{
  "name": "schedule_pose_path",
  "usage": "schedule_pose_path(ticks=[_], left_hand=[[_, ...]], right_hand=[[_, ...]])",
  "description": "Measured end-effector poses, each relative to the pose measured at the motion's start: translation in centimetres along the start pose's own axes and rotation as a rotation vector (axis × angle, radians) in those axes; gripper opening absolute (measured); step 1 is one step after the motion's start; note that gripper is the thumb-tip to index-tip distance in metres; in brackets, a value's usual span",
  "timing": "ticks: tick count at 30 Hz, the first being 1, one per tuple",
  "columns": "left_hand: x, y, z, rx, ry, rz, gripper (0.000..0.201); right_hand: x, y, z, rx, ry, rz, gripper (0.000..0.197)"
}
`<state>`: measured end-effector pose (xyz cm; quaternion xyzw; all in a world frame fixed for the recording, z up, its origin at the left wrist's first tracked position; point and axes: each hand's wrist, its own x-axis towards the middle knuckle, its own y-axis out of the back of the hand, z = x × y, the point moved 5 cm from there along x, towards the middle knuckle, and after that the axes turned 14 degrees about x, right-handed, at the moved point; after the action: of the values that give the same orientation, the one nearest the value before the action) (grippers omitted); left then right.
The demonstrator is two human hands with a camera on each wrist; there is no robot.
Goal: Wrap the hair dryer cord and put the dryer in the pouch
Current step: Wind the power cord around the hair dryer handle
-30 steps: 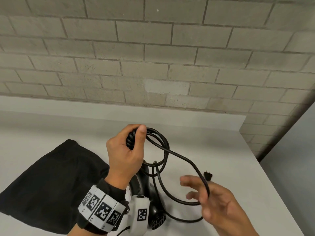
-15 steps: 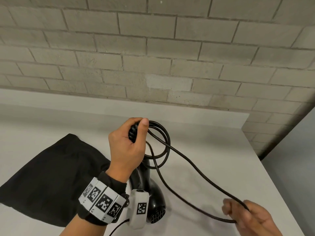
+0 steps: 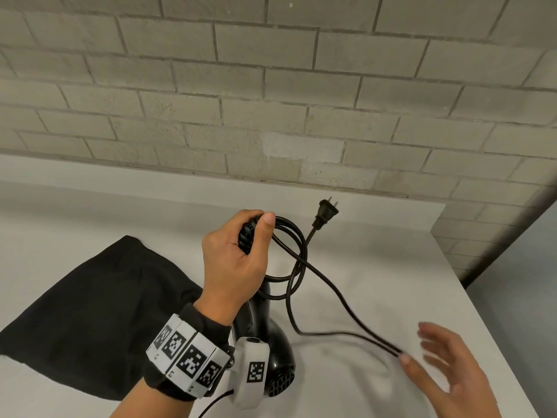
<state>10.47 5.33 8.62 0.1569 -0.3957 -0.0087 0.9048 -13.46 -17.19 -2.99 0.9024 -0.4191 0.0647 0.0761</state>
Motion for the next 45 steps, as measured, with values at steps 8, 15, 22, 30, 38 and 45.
schedule_pose_path(ticks=[8,15,22,30,38,45], left_hand=[[-0.2,0.3,0.5,0.033,-0.031,0.006,0.025],[-0.3,0.8,0.5,0.057,-0.045,0.021,0.028],[-0.2,1.2,0.0,0.056,-0.031,0.032,0.029],[-0.1,0.7,-0.5,0.038,-0.007,0.007,0.030],[-0.3,0.5,-0.1,0.008,-0.026,-0.006,0.039],[-0.4,0.9,0.4,0.005,-0.047,-0.005,0.050]], right_hand=[[-2.6,-11.8,-9.5,-0.018,0.518,-0.028,0.019],[-1.9,-16.4,-8.1,-0.379,0.482,-0.201,0.027],[-2.6,-7.9,-6.6,0.002,0.464,-0.255,0.010],[-2.1,1.9,-2.2,-0.315,0.336,-0.493,0.044],[-1.3,-3.1,-5.4,-0.254,0.377,-0.061,0.020],[-0.7,-12.0,-8.4,-0.156,0.253,-0.338,0.055]])
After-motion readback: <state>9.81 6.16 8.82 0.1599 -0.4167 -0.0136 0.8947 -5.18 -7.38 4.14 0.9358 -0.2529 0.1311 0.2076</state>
